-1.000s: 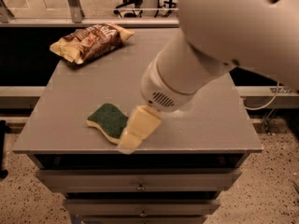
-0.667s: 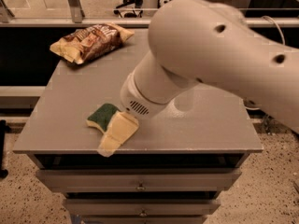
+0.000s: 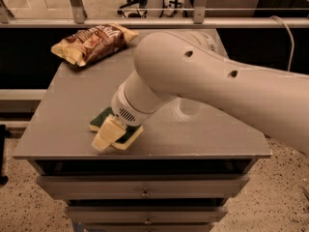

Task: Move sponge near brown chip bag

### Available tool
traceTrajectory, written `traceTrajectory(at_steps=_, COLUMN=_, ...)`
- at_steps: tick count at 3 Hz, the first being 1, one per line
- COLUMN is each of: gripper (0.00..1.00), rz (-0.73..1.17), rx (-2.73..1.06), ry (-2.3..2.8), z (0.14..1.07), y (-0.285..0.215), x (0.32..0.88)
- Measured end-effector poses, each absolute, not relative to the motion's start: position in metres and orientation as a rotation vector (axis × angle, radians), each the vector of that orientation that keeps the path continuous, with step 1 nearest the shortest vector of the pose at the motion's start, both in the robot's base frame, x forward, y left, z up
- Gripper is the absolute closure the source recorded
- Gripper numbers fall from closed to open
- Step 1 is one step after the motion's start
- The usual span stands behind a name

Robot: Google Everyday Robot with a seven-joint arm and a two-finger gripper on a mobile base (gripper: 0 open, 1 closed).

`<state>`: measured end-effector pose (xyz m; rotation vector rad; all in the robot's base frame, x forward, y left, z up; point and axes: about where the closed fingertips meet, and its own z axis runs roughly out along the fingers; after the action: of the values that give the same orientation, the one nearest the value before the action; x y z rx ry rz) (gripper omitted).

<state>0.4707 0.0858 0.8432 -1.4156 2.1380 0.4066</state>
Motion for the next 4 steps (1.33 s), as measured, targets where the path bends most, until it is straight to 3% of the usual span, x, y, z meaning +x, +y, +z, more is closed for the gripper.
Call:
traceTrajectory(at_steps=1, gripper=0.52, rz=0.389, rx=-1.358, ry=2.146, z=0.842, y=0.079, x=0.485)
traceTrajectory(at_steps=3, gripper=1.00, rz=0.258, rx=-1.284, ry=2.086, z=0.902, y=0.040, x=0.521)
traceTrajectory(at_steps=4, gripper=1.00, rz=0.258, rx=-1.285, ry=2.085, z=0.902, y=0.041, x=0.522)
